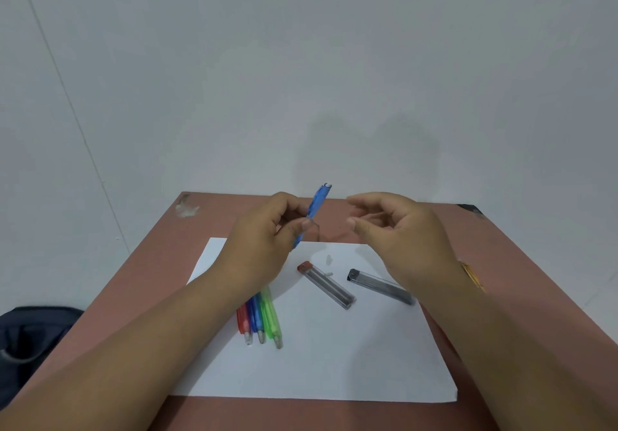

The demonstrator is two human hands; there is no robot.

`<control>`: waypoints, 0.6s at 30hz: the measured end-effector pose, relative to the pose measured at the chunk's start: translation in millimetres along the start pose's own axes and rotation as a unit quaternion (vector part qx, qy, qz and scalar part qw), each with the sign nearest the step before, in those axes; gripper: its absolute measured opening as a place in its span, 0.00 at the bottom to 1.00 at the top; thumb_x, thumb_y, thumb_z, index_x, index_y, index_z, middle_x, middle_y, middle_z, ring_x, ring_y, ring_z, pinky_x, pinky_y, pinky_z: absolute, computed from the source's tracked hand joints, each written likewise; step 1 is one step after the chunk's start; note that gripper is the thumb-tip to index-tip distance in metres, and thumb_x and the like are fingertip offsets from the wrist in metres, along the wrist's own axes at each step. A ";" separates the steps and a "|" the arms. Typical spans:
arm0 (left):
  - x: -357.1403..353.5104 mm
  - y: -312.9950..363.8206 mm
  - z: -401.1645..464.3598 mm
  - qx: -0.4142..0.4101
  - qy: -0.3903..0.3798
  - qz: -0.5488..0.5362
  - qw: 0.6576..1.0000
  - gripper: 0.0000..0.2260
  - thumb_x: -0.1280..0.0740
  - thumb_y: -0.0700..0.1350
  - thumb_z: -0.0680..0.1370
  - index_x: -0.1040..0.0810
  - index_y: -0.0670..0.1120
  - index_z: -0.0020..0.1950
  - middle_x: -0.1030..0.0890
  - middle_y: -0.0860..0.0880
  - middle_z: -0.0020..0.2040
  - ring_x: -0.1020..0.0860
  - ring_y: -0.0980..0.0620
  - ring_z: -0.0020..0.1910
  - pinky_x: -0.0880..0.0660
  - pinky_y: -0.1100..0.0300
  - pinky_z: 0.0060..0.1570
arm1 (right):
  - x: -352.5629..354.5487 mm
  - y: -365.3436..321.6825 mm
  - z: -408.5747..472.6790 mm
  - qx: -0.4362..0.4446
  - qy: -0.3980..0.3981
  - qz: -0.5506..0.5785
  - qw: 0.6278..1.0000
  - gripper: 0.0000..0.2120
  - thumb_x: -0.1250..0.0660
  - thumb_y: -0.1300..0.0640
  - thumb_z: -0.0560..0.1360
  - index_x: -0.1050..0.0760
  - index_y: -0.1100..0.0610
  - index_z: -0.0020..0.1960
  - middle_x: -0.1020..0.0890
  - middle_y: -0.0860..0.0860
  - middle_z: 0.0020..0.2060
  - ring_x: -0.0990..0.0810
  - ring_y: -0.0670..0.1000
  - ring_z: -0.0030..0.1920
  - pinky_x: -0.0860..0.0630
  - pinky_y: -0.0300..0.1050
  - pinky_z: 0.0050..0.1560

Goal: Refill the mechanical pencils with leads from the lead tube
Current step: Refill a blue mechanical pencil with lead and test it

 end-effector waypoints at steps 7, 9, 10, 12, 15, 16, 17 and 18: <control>3.3 -4.7 1.4 0.024 0.012 -0.015 1.000 0.07 0.32 0.44 0.80 0.23 0.57 0.47 0.18 0.57 0.41 0.20 0.58 0.42 0.23 0.67 0.46 | -14.7 11.6 2.3 0.032 -0.073 -0.192 0.978 0.07 0.27 0.56 0.76 0.15 0.44 0.48 0.18 0.40 0.43 0.22 0.39 0.45 0.27 0.29 0.44; 5.2 -2.3 0.5 0.025 0.017 0.000 1.000 0.06 0.32 0.44 0.81 0.23 0.56 0.49 0.18 0.58 0.42 0.21 0.62 0.43 0.28 0.75 0.41 | -26.1 17.0 1.9 0.039 -0.124 -0.256 0.958 0.05 0.27 0.55 0.76 0.15 0.45 0.45 0.20 0.38 0.42 0.23 0.38 0.46 0.29 0.34 0.46; 5.3 -1.8 0.5 0.026 0.016 0.004 1.000 0.06 0.32 0.44 0.81 0.23 0.56 0.50 0.18 0.58 0.44 0.22 0.63 0.44 0.30 0.76 0.41 | -31.2 19.2 0.8 0.039 -0.147 -0.270 0.951 0.04 0.27 0.55 0.76 0.15 0.45 0.45 0.20 0.38 0.42 0.24 0.38 0.46 0.30 0.33 0.45; 4.6 -0.3 0.7 0.023 0.010 0.010 1.000 0.09 0.33 0.44 0.81 0.23 0.60 0.52 0.18 0.60 0.45 0.22 0.65 0.45 0.30 0.77 0.42 | -39.3 20.9 -2.8 0.034 -0.182 -0.280 0.942 0.03 0.27 0.54 0.76 0.14 0.47 0.46 0.20 0.38 0.43 0.23 0.39 0.48 0.30 0.31 0.45; 5.0 0.8 0.0 0.015 0.009 0.019 1.000 0.10 0.33 0.44 0.81 0.24 0.61 0.52 0.19 0.60 0.46 0.23 0.65 0.46 0.30 0.77 0.43 | -47.2 19.6 -7.7 0.038 -0.209 -0.304 0.928 0.03 0.27 0.52 0.76 0.14 0.47 0.47 0.19 0.41 0.46 0.23 0.41 0.49 0.25 0.39 0.50; 5.1 0.1 -0.3 0.016 0.010 0.019 1.000 0.09 0.33 0.44 0.81 0.24 0.59 0.52 0.19 0.59 0.46 0.23 0.65 0.47 0.30 0.77 0.43 | -49.3 19.4 -8.5 0.039 -0.216 -0.313 0.924 0.04 0.28 0.51 0.77 0.14 0.47 0.47 0.19 0.41 0.47 0.22 0.42 0.49 0.23 0.42 0.51; 5.4 -0.7 -0.4 0.016 0.010 0.019 1.000 0.08 0.33 0.44 0.81 0.23 0.58 0.53 0.19 0.59 0.46 0.23 0.65 0.47 0.31 0.77 0.43 | -50.7 19.0 -9.0 0.040 -0.220 -0.320 0.921 0.05 0.29 0.51 0.77 0.14 0.47 0.47 0.18 0.42 0.47 0.22 0.42 0.48 0.23 0.45 0.51; 5.5 -1.5 -0.6 0.017 0.011 0.019 1.000 0.07 0.33 0.44 0.81 0.23 0.57 0.53 0.19 0.59 0.46 0.23 0.64 0.46 0.31 0.76 0.43 | -51.7 18.4 -9.1 0.044 -0.223 -0.328 0.917 0.05 0.29 0.52 0.78 0.14 0.48 0.47 0.18 0.43 0.47 0.21 0.43 0.48 0.22 0.46 0.51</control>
Point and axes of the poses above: each hand's wrist, its own z-axis towards the middle knuckle, its own x-axis out of the back of the hand, y = z × x, the point moved 8 cm from there along z, towards the middle knuckle
